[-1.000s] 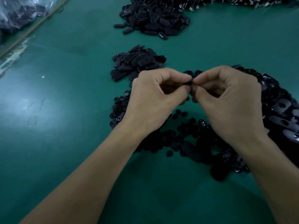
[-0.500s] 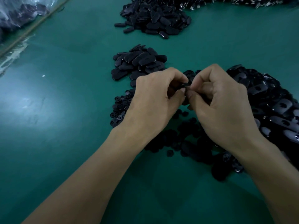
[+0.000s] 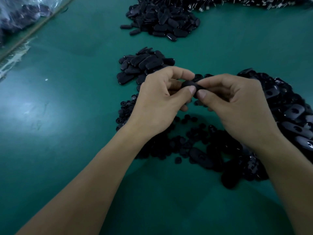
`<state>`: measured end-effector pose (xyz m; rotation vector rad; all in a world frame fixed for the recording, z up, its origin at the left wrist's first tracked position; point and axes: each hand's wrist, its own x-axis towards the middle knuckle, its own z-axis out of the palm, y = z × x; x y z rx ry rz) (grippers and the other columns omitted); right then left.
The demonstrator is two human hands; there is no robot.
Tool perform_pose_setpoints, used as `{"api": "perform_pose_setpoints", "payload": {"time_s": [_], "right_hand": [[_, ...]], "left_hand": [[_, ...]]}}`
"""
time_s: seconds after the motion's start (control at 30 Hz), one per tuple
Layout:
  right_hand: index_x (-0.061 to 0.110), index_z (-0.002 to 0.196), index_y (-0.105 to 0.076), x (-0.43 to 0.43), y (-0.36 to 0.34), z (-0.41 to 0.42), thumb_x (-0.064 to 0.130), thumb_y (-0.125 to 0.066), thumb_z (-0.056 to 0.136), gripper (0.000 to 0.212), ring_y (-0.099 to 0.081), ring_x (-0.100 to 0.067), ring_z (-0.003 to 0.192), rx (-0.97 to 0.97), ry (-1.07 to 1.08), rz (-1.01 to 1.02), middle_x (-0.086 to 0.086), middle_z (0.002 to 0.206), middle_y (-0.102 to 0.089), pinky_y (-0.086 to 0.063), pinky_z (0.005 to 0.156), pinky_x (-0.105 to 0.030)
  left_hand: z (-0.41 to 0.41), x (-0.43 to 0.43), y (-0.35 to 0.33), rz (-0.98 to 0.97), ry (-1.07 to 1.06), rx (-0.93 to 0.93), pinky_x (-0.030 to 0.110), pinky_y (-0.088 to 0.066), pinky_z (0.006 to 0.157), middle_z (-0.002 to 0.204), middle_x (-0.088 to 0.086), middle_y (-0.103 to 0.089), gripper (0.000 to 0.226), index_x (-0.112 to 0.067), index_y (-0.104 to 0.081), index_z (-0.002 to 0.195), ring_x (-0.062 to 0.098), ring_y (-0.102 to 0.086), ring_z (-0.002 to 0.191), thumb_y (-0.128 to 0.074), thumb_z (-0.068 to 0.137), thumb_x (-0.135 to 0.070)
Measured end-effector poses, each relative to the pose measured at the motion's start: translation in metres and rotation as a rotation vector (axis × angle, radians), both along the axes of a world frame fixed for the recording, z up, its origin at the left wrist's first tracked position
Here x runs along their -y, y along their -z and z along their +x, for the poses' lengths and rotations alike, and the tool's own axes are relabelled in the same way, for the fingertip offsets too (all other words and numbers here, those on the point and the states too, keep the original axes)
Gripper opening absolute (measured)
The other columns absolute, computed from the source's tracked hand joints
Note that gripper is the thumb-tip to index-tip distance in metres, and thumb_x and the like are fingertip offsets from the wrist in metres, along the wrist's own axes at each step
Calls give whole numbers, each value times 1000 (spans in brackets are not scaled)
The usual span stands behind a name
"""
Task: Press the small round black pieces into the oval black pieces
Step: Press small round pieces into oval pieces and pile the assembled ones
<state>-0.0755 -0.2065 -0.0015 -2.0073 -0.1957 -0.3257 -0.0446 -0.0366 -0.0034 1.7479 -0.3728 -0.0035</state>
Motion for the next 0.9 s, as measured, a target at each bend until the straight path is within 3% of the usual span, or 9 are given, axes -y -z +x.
{"api": "perform_pose_setpoints", "payload": {"time_s": [0.13, 0.27, 0.4, 0.57, 0.8, 0.9], "right_hand": [[28, 93, -71, 0, -1, 0, 13, -73, 91, 15, -72, -6, 69, -42, -27, 113, 12, 80, -76, -50, 61, -11], [25, 90, -73, 1, -2, -1, 13, -76, 88, 12, -70, -6, 63, -41, -22, 131, 10, 77, -75, -48, 58, -11], [26, 86, -72, 1, -1, -2, 13, -76, 87, 14, -68, -4, 61, -44, -15, 127, 11, 75, -75, -48, 57, -10], [28, 80, -69, -2, 0, -1, 15, -75, 87, 16, -62, -1, 59, -77, 27, 98, 10, 71, -73, -50, 57, -16], [25, 75, -69, -4, -3, -4, 16, -75, 85, 14, -54, -15, 55, -111, 80, 125, -8, 70, -68, -46, 52, -30], [27, 77, -70, -3, -4, -5, 15, -74, 87, 16, -59, -9, 55, -84, 61, 112, -3, 72, -71, -49, 53, -24]], "left_hand": [[-1, 0, -1, -72, 0, -54, 19, -55, 64, 71, -6, -73, 15, -18, -68, 98, 8, -69, 64, -74, 90, -6], [-1, 0, -3, -39, -35, -34, 26, -61, 71, 79, -2, -76, 16, -18, -73, 96, 13, -75, 74, -80, 85, -8], [-2, -1, -3, -60, -36, -56, 26, -61, 69, 78, 1, -77, 16, -16, -74, 95, 16, -76, 71, -80, 85, -6], [-3, 0, 0, -47, -18, -72, 26, -61, 68, 78, 2, -77, 15, -14, -74, 98, 16, -76, 70, -79, 86, -5], [-4, 2, 2, -15, -10, -36, 25, -61, 67, 75, 1, -77, 15, -15, -73, 97, 14, -75, 67, -79, 87, -5], [-3, 1, 1, 7, -27, 4, 27, -62, 67, 75, 0, -76, 14, -15, -73, 95, 14, -75, 66, -79, 86, -6]]}}
